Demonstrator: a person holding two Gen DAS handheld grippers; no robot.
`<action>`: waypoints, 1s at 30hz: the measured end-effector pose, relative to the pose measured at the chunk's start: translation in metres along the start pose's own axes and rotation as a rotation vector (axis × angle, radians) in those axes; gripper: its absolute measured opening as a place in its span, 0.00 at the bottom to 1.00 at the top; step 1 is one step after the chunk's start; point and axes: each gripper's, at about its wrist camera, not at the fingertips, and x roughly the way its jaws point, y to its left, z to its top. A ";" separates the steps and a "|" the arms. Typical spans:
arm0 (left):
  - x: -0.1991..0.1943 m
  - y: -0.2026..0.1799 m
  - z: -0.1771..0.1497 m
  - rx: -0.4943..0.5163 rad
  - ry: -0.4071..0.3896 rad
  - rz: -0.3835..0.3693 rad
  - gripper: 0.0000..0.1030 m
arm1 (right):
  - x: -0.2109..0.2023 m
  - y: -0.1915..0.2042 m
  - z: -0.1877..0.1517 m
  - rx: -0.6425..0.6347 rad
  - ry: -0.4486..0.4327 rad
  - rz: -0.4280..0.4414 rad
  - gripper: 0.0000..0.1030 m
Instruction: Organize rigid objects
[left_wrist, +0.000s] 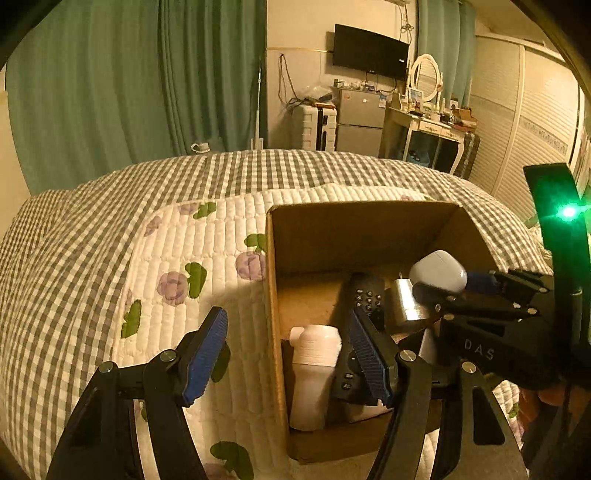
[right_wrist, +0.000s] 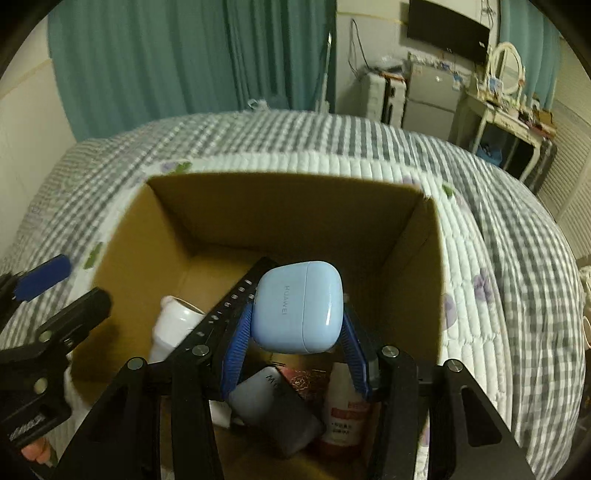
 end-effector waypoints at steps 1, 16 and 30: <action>0.002 0.001 -0.001 -0.001 0.001 0.001 0.68 | 0.002 0.001 0.000 -0.012 -0.007 -0.015 0.46; -0.111 -0.020 0.025 -0.003 -0.139 -0.008 0.68 | -0.143 -0.009 0.015 -0.012 -0.185 -0.057 0.53; -0.244 -0.044 0.010 0.054 -0.348 -0.012 0.68 | -0.311 -0.005 -0.043 -0.015 -0.395 -0.105 0.55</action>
